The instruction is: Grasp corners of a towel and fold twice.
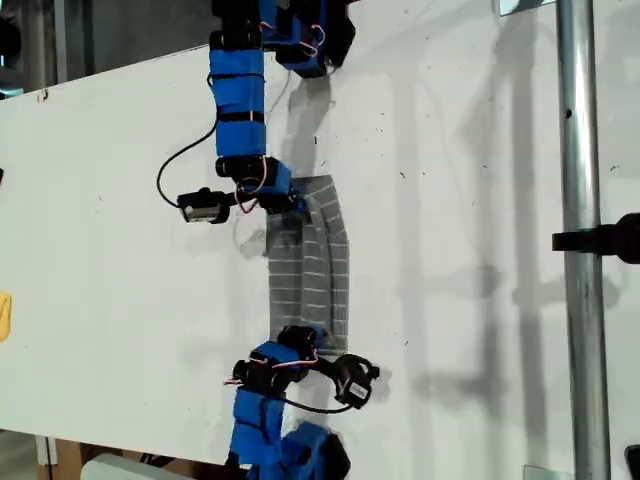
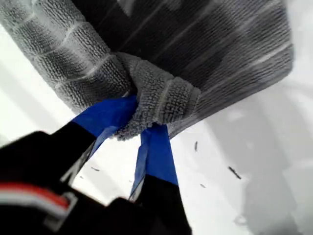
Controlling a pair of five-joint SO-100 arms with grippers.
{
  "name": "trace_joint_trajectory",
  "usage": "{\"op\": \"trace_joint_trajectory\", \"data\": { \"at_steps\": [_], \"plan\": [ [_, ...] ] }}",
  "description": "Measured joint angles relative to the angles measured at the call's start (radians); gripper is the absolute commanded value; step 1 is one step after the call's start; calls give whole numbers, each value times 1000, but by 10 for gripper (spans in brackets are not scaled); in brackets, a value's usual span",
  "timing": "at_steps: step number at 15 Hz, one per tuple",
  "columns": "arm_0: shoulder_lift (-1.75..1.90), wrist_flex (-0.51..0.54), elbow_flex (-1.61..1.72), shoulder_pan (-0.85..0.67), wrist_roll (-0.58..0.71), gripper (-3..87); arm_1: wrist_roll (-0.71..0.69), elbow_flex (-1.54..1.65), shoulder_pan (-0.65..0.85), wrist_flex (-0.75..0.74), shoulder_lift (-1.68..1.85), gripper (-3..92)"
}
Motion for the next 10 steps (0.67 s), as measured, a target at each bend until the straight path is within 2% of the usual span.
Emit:
{"op": "trace_joint_trajectory", "data": {
  "at_steps": [2,5,6,8,10],
  "plan": [
    [9,17,-6,-175,199,-28,-123,-2,156,0,14,-2],
    [31,98,-95,-422,376,-28,-282,-110,331,20,35,-2],
    [61,110,-104,-453,390,-28,-299,-138,357,41,60,-2],
    [124,103,-40,-442,356,-28,-281,-92,314,40,84,-2],
    [173,3,130,-410,307,-28,-225,35,249,-29,81,-2]
  ]
}}
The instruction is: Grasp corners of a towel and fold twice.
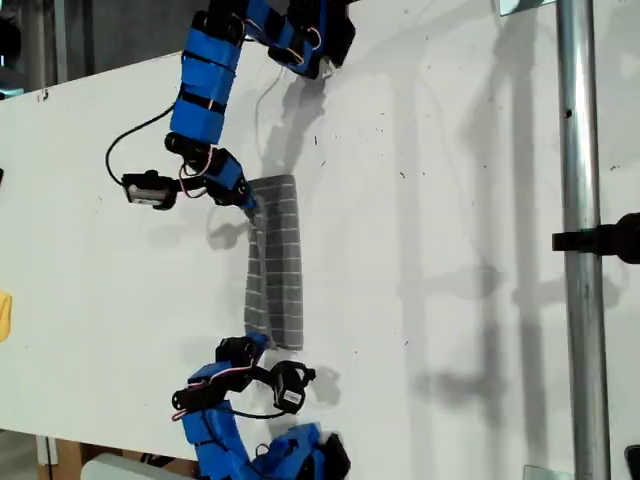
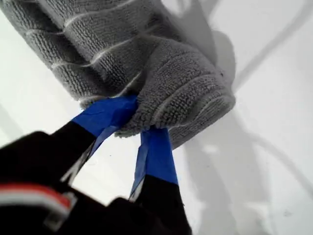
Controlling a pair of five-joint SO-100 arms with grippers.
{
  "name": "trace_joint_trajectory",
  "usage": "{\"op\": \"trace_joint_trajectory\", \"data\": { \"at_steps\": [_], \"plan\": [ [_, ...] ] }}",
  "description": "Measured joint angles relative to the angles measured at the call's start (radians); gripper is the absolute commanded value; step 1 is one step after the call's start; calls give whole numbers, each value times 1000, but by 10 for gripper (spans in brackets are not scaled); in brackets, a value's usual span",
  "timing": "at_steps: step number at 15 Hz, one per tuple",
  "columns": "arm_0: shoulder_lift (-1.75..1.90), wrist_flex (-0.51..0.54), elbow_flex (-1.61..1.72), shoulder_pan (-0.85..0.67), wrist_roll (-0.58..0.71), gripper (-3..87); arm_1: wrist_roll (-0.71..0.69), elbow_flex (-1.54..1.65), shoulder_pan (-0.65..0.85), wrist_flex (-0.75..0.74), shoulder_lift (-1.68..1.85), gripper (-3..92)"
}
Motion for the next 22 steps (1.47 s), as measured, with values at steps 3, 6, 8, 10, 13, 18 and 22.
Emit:
{"op": "trace_joint_trajectory", "data": {
  "at_steps": [3,6,8,10,13,18,22],
  "plan": [
    [-12,-152,155,61,-61,-27,34,114,-14,-110,-66,-2],
    [-117,-218,158,104,-120,-27,37,130,-12,-143,-156,-2],
    [-201,-247,156,104,-132,-26,51,132,-11,-144,-181,-2],
    [-268,-255,146,104,-133,98,71,138,-5,-137,-198,157],
    [-221,-141,163,83,-169,231,110,161,18,-11,-164,186],
    [327,224,307,66,-330,204,173,360,137,230,388,205],
    [896,212,589,318,-627,57,333,601,95,370,902,198]
  ]
}}
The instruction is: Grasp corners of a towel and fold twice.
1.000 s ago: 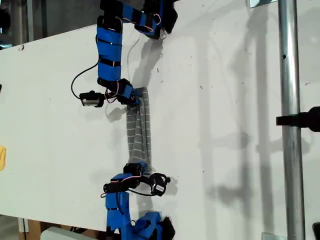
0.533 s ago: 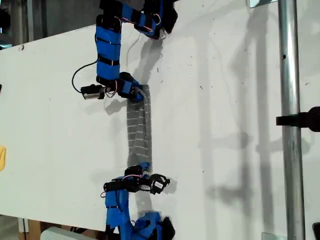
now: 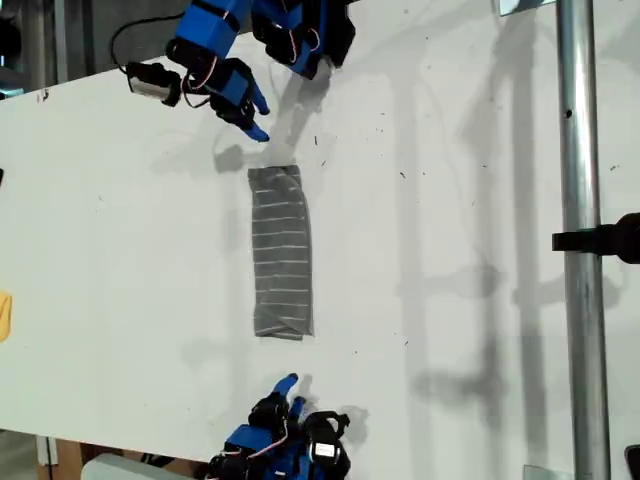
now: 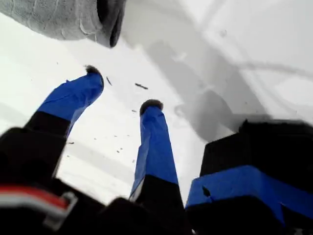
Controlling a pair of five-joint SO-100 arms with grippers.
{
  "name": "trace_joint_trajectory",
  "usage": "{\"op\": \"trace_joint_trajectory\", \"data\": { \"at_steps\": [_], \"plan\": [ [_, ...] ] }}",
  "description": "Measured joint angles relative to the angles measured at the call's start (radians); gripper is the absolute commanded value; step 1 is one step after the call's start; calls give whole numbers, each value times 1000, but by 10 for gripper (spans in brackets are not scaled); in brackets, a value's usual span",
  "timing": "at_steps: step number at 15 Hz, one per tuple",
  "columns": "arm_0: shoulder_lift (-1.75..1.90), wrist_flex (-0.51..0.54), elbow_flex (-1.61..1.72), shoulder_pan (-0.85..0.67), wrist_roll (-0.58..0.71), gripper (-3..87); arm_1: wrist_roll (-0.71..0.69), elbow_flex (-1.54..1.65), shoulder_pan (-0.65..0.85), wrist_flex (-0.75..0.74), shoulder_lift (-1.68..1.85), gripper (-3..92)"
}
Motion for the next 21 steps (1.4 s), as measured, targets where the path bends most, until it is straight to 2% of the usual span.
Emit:
{"op": "trace_joint_trajectory", "data": {
  "at_steps": [2,4,6,7,9,10,16,18,21],
  "plan": [
    [98,-41,91,150,-123,29,192,117,-210,20,313,221],
    [114,-54,104,264,-192,-12,367,160,-376,14,439,252],
    [195,-83,141,339,-195,-26,416,195,-397,5,460,270],
    [241,-109,172,362,-187,-26,416,222,-403,-5,462,277],
    [477,-278,383,362,-86,-26,410,256,-385,-18,465,308],
    [640,-321,503,364,-43,-26,377,268,-354,-28,457,335],
    [744,-331,669,308,-6,-26,61,275,-83,-187,209,353],
    [744,-301,675,308,-8,-26,15,276,-14,-328,58,353],
    [744,-299,675,308,-8,-26,11,253,-5,-598,-322,367]
  ]
}}
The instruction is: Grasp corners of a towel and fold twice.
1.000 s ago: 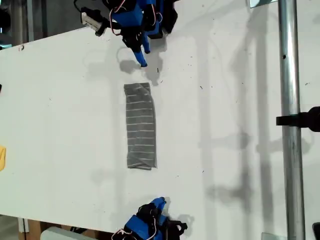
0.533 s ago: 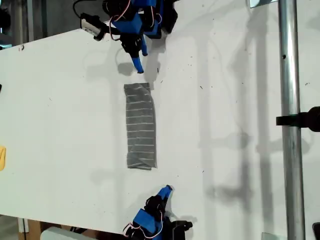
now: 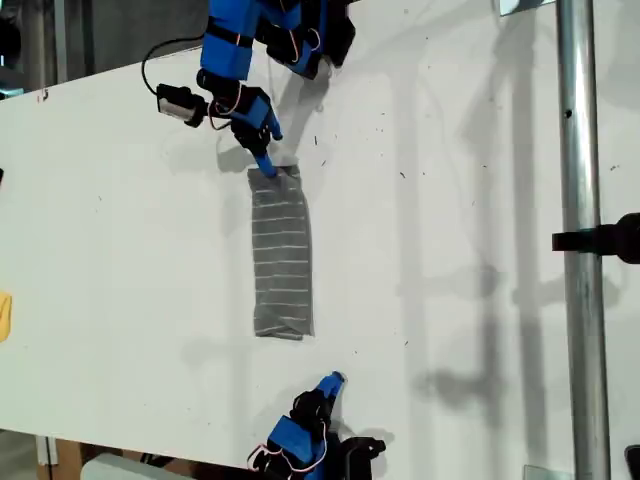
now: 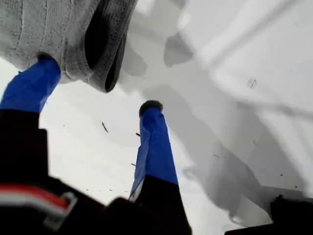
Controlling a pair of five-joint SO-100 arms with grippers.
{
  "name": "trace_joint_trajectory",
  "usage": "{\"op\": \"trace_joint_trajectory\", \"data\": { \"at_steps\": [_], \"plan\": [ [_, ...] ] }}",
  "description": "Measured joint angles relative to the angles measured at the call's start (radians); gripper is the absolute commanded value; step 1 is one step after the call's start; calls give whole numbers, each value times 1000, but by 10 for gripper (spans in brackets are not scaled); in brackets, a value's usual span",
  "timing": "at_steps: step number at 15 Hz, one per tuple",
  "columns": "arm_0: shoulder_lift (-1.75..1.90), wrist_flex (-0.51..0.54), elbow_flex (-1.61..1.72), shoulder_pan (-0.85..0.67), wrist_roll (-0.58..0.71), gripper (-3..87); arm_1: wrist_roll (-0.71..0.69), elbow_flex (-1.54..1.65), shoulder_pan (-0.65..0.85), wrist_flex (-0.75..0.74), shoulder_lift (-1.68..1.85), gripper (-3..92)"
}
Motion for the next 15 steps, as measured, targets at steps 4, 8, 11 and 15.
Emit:
{"op": "trace_joint_trajectory", "data": {
  "at_steps": [4,8,11,15],
  "plan": [
    [0,6,0,-8,18,-26,31,-405,-84,-94,-617,382],
    [0,6,0,-9,21,-26,34,-704,-115,-58,-839,-2],
    [0,6,0,-8,25,-26,-2,-773,-115,78,-842,-2],
    [0,6,0,-8,41,-26,55,-695,-152,638,-417,-2]
  ]
}}
